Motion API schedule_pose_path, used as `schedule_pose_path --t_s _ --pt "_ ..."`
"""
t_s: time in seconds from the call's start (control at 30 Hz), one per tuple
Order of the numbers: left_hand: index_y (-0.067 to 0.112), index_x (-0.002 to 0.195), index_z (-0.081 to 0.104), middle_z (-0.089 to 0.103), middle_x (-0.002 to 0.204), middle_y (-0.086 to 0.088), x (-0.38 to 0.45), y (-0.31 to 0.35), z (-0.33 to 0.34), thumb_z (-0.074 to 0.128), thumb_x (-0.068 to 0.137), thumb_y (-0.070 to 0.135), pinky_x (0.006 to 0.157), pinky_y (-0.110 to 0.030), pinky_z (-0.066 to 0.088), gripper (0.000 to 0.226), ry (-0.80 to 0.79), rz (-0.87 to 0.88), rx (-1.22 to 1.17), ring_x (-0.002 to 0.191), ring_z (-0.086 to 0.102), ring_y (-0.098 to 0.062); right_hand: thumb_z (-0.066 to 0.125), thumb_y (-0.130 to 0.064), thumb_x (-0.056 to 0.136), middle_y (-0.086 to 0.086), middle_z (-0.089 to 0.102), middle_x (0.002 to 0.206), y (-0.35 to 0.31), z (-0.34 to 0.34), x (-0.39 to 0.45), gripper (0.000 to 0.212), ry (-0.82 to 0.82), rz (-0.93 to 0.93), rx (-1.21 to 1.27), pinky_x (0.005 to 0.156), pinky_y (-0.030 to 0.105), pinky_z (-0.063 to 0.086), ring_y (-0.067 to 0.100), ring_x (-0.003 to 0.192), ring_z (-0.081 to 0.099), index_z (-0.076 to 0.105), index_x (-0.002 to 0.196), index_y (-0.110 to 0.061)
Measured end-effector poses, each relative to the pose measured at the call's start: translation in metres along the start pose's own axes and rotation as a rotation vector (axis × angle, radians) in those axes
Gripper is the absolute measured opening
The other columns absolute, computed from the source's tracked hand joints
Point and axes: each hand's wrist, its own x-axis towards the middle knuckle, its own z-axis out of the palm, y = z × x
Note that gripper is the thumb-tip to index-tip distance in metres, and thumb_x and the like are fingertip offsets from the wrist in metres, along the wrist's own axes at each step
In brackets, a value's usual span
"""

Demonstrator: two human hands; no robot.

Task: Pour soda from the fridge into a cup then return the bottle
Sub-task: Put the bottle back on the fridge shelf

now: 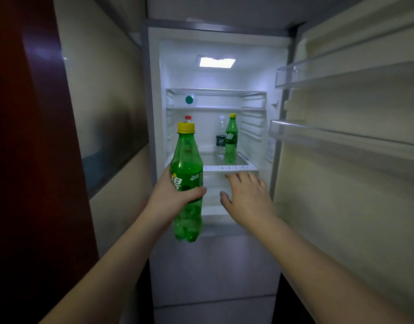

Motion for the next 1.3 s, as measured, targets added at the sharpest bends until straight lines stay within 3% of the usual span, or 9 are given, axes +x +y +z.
schedule_pose_path --t_s 0.1,0.23,0.53,0.7,0.83,1.0,1.1,1.2,1.3 --pt "0.027 0.108 0.061 0.072 0.095 0.0 0.035 -0.007 0.007 0.086 0.062 0.019 0.086 -0.047 0.057 0.053 0.016 0.024 0.022 0.09 0.07 -0.019 0.045 -0.043 0.094 0.004 0.052 0.127 0.007 0.012 0.03 0.048 0.005 -0.006 -0.001 0.098 0.036 0.031 0.024 0.118 0.043 0.044 0.135 -0.018" --pt "0.027 0.112 0.06 0.072 0.097 0.003 0.085 -0.028 0.02 0.085 0.055 0.03 0.086 -0.047 0.057 0.063 0.025 0.014 0.061 0.092 0.07 -0.015 0.046 -0.042 0.093 0.003 0.052 0.126 0.021 0.034 0.071 0.047 0.022 -0.001 0.012 0.098 0.037 0.031 0.024 0.117 0.044 0.046 0.133 -0.018" --pt "0.022 0.11 0.061 0.072 0.093 -0.004 0.188 -0.076 0.049 0.088 0.062 0.017 0.08 -0.045 0.059 0.055 0.102 -0.056 0.118 0.087 0.071 -0.022 0.044 -0.043 0.092 0.006 0.05 0.124 0.057 0.1 0.171 0.044 -0.016 0.035 0.057 0.096 0.036 0.03 0.024 0.115 0.043 0.045 0.129 -0.017" --pt "0.026 0.105 0.061 0.072 0.094 -0.001 0.235 -0.102 0.067 0.087 0.047 0.035 0.081 -0.047 0.059 0.065 0.149 -0.091 0.157 0.085 0.071 -0.02 0.042 -0.041 0.093 0.006 0.047 0.129 0.075 0.131 0.212 0.047 -0.034 0.044 0.104 0.096 0.037 0.031 0.024 0.117 0.041 0.04 0.134 -0.017" --pt "0.023 0.099 0.059 0.07 0.092 -0.004 0.266 -0.114 0.079 0.088 0.059 0.015 0.08 -0.045 0.059 0.051 0.16 -0.093 0.166 0.088 0.07 -0.024 0.042 -0.044 0.094 0.006 0.046 0.13 0.08 0.154 0.233 0.05 -0.037 0.058 0.146 0.095 0.036 0.031 0.023 0.118 0.04 0.038 0.136 -0.018" --pt "0.02 0.102 0.057 0.068 0.093 -0.007 0.302 -0.128 0.087 0.088 0.057 0.012 0.075 -0.039 0.058 0.055 0.134 -0.098 0.164 0.088 0.068 -0.023 0.043 -0.045 0.095 0.003 0.046 0.13 0.085 0.176 0.262 0.049 -0.003 0.073 0.169 0.096 0.035 0.031 0.022 0.118 0.04 0.037 0.137 -0.02" --pt "0.024 0.109 0.057 0.068 0.094 0.001 0.322 -0.138 0.089 0.088 0.061 0.017 0.073 -0.032 0.056 0.057 0.126 -0.088 0.149 0.088 0.067 -0.015 0.044 -0.043 0.095 0.003 0.045 0.134 0.091 0.185 0.278 0.049 0.017 0.099 0.168 0.099 0.035 0.03 0.021 0.122 0.038 0.037 0.137 -0.021" --pt "0.027 0.109 0.057 0.069 0.096 0.001 0.341 -0.15 0.09 0.088 0.06 0.02 0.08 -0.039 0.057 0.059 0.129 -0.111 0.105 0.089 0.067 -0.016 0.042 -0.039 0.095 0.005 0.045 0.135 0.096 0.193 0.29 0.047 0.036 0.115 0.148 0.098 0.036 0.031 0.022 0.124 0.038 0.038 0.137 -0.02" --pt "0.026 0.108 0.057 0.07 0.095 -0.003 0.359 -0.162 0.093 0.087 0.047 0.032 0.082 -0.045 0.057 0.068 0.137 -0.137 0.087 0.09 0.068 -0.021 0.041 -0.037 0.095 0.007 0.045 0.136 0.1 0.199 0.302 0.047 0.016 0.138 0.135 0.099 0.037 0.03 0.025 0.124 0.037 0.038 0.138 -0.019"
